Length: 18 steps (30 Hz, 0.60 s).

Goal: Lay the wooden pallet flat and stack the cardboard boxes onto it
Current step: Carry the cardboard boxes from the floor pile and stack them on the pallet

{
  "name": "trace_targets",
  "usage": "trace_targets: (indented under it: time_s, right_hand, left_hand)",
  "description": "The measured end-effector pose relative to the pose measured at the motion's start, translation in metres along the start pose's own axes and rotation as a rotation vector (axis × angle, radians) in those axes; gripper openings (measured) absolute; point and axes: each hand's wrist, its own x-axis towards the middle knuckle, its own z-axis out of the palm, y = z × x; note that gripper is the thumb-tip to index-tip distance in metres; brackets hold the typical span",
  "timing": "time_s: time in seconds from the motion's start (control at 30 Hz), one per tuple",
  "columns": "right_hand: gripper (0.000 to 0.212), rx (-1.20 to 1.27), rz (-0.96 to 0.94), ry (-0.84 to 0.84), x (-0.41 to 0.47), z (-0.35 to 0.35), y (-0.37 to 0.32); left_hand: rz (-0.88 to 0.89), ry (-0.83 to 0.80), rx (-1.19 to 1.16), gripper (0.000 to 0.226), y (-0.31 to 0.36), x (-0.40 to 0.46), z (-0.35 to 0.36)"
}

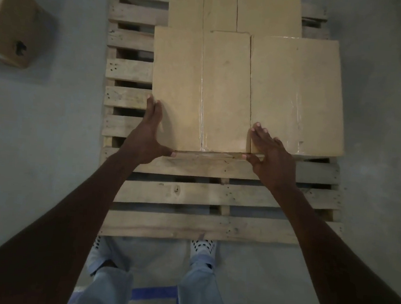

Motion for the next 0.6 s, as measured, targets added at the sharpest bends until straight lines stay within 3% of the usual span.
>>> trace_targets:
  time_s: [0.13, 0.27, 0.47, 0.6]
  right_hand:
    - [0.075, 0.007, 0.101, -0.242, -0.008, -0.036, -0.034]
    - [0.061, -0.017, 0.056, -0.426, -0.05, -0.092, -0.1]
    - [0.05, 0.094, 0.051, -0.373, -0.123, -0.171, -0.211]
    - [0.055, 0.121, -0.003, -0.334, -0.14, -0.21, -0.267]
  left_hand:
    - [-0.057, 0.008, 0.074, 0.115, 0.027, -0.042, 0.005]
    - [-0.022, -0.121, 0.071, 0.102, 0.075, -0.128, -0.013]
    - [-0.013, -0.086, 0.168, 0.089, 0.133, -0.243, -0.092]
    - [-0.008, -0.048, 0.264, 0.086, 0.145, -0.288, -0.138]
